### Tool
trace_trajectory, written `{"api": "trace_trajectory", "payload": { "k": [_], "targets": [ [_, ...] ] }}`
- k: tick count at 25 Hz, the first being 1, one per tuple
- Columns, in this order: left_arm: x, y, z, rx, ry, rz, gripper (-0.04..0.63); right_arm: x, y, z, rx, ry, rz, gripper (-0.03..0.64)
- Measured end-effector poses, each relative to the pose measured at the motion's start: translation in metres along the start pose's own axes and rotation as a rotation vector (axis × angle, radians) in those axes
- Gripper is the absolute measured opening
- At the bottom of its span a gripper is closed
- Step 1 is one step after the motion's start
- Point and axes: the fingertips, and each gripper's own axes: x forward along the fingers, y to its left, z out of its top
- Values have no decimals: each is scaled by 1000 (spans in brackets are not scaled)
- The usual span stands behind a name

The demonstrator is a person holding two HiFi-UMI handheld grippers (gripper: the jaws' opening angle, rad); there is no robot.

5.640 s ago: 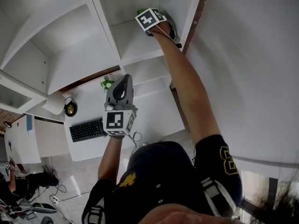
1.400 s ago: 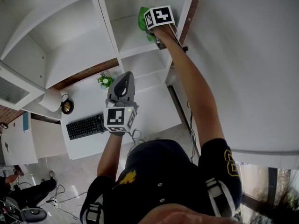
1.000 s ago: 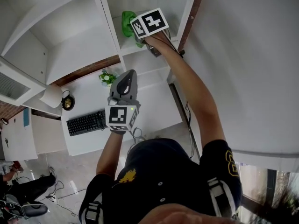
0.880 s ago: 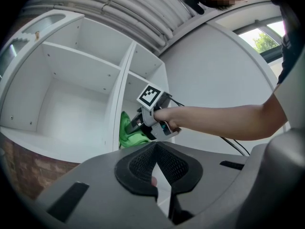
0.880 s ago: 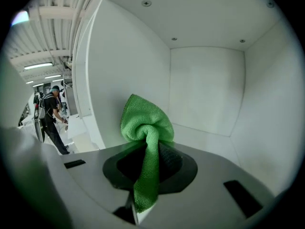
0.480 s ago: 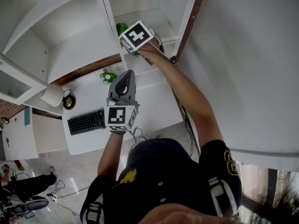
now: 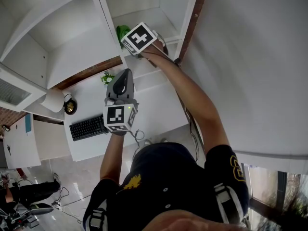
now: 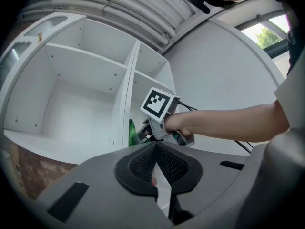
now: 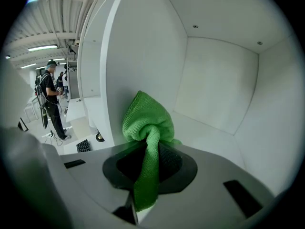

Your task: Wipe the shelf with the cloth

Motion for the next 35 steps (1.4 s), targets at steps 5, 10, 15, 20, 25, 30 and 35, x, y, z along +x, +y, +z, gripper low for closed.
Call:
{"api": "trace_trajectory", "payload": {
  "k": [5,10,15,20,25,30,35],
  "targets": [
    [3,10,2,3,-5,19,18,-4,-10,-6,3,13,-15,43],
    [4,7,-1,-6,-2,12,17,-11,-28,-14,25,18,-45,43],
    [6,-2,-6,-14,7,-9,18,-18,-47,-25,56,24,-78,43],
    [9,-9,-8,-19,7,-30,17,-30,-70,-39,97,30,-128,43],
    [16,-23,-11,-28,9,-64,18,-45,-89,-53,130,40,-186,43],
    [23,-37,-13,-33,8,-97,18,-58,-105,-68,187,46,-224,43],
    [26,-44,-15,-37,12,-121,17,-69,-123,-82,225,47,-261,43]
  ]
}}
